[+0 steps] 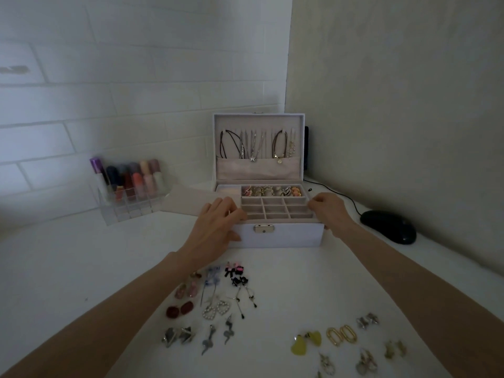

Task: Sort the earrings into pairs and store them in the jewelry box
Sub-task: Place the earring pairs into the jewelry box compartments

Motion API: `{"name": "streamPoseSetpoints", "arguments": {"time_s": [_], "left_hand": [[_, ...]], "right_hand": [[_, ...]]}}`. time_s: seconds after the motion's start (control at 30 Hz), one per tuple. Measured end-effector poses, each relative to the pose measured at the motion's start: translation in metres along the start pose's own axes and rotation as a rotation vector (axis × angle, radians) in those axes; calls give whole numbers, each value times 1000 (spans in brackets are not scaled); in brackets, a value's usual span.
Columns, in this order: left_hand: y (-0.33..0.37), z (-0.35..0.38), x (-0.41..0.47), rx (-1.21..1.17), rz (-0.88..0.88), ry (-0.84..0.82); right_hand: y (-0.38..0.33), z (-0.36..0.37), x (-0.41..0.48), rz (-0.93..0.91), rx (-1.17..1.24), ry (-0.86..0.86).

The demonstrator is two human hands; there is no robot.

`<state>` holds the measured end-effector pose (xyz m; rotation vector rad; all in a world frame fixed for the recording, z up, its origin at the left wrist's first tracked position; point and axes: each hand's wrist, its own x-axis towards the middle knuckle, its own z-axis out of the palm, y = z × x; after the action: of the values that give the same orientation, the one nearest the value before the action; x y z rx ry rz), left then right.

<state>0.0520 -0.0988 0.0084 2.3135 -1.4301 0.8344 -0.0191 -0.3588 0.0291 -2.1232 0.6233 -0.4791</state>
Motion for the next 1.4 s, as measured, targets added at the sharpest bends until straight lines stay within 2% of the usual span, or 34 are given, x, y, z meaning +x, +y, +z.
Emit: {"name": "streamPoseSetpoints", "arguments": {"time_s": [0.37, 0.63, 0.93, 1.4], "left_hand": [[33, 7, 20, -93, 87, -20], [27, -15, 26, -268, 59, -136], [29, -22, 20, -254, 0, -155], [51, -19, 35, -247, 11, -167]], "right_hand": [[16, -37, -4, 33, -7, -14], [12, -40, -11, 38, -7, -47], [12, -42, -16, 37, -24, -61], [11, -60, -4, 57, -109, -97]]}}
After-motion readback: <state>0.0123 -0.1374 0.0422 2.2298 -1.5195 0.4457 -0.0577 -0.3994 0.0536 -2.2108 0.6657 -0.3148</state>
